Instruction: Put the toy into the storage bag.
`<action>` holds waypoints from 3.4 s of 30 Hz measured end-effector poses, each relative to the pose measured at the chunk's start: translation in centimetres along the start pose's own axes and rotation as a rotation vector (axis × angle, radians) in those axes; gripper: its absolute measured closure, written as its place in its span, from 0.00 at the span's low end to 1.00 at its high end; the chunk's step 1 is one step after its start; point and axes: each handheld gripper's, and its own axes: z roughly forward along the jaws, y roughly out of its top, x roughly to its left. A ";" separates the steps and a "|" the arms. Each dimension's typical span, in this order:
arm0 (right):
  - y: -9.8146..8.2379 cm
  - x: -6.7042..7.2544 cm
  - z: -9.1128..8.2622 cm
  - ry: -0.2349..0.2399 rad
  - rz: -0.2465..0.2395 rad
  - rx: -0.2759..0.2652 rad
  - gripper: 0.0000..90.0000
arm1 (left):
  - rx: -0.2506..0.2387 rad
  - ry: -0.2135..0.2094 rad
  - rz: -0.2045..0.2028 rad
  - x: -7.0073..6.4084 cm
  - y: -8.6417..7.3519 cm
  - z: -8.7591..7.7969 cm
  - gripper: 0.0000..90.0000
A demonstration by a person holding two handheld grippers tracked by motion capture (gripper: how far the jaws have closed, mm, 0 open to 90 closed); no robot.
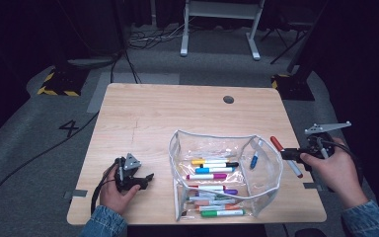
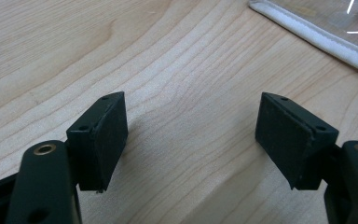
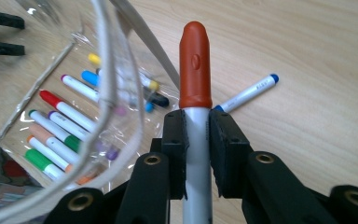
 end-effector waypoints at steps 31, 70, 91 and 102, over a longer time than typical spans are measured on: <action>7.8 11.3 0.3 0.181 -0.362 0.067 0.86 | 0.000 0.000 0.000 0.0 0.0 0.0 0.29; 4.6 17.1 12.7 0.365 -0.558 0.483 0.86 | -0.001 -0.001 -0.001 0.0 0.0 0.0 0.29; 5.2 16.6 12.0 0.290 -0.679 0.346 0.54 | 0.000 0.000 0.000 0.0 0.0 0.0 0.29; 7.9 12.9 4.8 0.172 -0.536 0.042 0.52 | 0.000 0.000 0.000 0.0 0.0 0.0 0.29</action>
